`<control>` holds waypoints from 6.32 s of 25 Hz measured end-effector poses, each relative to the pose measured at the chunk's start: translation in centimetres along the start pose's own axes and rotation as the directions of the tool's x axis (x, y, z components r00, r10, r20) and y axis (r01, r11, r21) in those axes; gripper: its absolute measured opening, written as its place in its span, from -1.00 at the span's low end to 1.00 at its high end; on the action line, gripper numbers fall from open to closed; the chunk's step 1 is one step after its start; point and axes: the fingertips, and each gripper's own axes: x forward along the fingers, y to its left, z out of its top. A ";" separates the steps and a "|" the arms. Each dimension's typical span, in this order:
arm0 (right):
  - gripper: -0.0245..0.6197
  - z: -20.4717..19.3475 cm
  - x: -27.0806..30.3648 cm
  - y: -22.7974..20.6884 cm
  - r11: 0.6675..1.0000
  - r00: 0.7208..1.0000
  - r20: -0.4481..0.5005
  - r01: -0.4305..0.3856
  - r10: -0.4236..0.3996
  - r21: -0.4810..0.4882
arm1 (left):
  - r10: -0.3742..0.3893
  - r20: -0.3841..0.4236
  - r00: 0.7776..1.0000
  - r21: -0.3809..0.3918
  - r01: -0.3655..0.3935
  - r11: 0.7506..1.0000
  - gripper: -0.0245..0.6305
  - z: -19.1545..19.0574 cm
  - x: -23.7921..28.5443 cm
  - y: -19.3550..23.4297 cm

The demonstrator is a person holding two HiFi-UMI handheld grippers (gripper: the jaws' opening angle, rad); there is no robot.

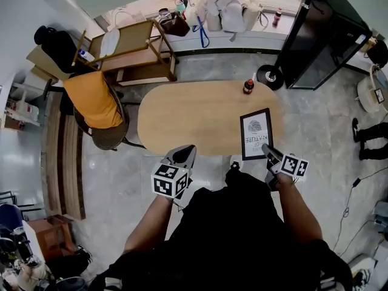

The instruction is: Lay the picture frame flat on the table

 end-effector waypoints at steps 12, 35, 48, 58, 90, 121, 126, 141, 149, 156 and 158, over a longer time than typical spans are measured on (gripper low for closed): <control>-0.84 6.8 9.7 -13.9 0.990 0.992 -0.117 0.063 -0.048 0.128 | 0.013 -0.114 0.993 0.021 -0.011 1.000 -0.91 5.0 13.2 -0.3; -0.11 -2.6 25.0 -27.9 0.983 0.896 -0.408 0.183 -0.176 -0.023 | -0.003 -0.362 0.932 -0.127 -0.046 0.991 -0.91 -4.0 18.5 1.3; 0.12 -6.5 24.3 -31.2 0.851 0.667 -0.608 0.077 -0.431 -0.519 | 0.009 -0.363 0.932 -0.175 -0.078 0.981 -0.91 -3.7 19.4 2.0; 0.13 -4.8 24.6 -31.0 0.939 0.767 -0.545 0.313 -0.338 -0.142 | 0.012 -0.374 0.927 -0.167 -0.080 0.983 -0.91 -3.2 19.0 2.0; -0.92 -1.7 2.5 11.5 0.923 0.990 -0.051 -0.142 0.132 -0.357 | -0.172 0.012 0.985 0.024 0.172 0.985 -0.91 0.3 1.1 -6.5; -0.92 -2.6 -15.7 13.3 0.840 0.980 0.018 -0.161 0.199 -0.518 | -0.198 0.100 0.975 0.072 0.191 0.979 -0.91 -1.0 -1.1 -19.9; -0.92 -2.7 -17.2 11.7 0.855 0.974 0.025 -0.186 0.226 -0.483 | -0.181 0.069 0.981 0.050 0.178 0.983 -0.91 -1.8 -0.7 -21.4; -0.92 -3.4 -17.6 10.8 0.852 0.971 0.037 -0.187 0.235 -0.489 | -0.174 0.044 0.984 0.073 0.171 0.983 -0.91 -2.4 -0.8 -22.5; -0.92 -3.6 -17.3 11.5 0.852 0.970 0.041 -0.192 0.242 -0.487 | -0.170 0.041 0.985 0.078 0.166 0.983 -0.91 -2.6 -1.4 -22.0; -0.92 -3.7 -17.1 11.6 0.850 0.971 0.039 -0.188 0.237 -0.493 | -0.174 0.035 0.984 0.091 0.171 0.981 -0.91 -2.7 -1.7 -21.8; -0.92 -3.8 -17.1 11.6 0.850 0.971 0.039 -0.185 0.234 -0.494 | -0.177 0.036 0.984 0.096 0.173 0.980 -0.91 -2.6 -1.8 -21.9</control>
